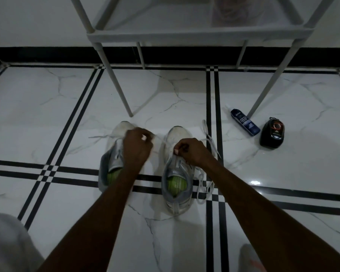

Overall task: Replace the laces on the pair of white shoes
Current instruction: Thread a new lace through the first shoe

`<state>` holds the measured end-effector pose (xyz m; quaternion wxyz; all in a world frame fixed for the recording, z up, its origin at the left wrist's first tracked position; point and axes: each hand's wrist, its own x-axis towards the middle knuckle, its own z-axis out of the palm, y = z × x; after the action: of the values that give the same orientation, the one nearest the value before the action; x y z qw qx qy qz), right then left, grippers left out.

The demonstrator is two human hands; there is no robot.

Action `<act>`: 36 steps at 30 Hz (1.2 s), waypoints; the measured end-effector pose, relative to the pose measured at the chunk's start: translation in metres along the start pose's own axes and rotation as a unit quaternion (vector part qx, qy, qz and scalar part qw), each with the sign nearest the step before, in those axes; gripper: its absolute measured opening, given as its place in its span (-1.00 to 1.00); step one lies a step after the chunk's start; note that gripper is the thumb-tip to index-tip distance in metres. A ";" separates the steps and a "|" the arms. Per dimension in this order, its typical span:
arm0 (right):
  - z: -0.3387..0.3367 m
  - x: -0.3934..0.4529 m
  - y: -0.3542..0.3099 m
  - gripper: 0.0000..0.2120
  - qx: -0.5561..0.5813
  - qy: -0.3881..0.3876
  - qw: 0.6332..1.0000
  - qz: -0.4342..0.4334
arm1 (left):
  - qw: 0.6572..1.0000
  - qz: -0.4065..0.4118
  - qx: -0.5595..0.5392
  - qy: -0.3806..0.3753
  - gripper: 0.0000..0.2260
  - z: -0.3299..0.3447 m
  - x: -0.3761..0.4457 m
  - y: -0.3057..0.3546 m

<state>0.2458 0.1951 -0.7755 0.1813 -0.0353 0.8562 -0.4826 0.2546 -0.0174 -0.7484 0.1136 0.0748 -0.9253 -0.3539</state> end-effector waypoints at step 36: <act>-0.091 -0.021 -0.058 -0.81 0.160 -0.016 0.984 0.072 | 0.935 0.083 -0.144 -0.314 -0.79 0.029 0.008 0.067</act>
<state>0.2273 0.2434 -0.6781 0.2324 0.0487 0.7652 -0.5983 0.2355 0.0491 -0.7232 -0.1444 -0.1346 -0.8556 -0.4785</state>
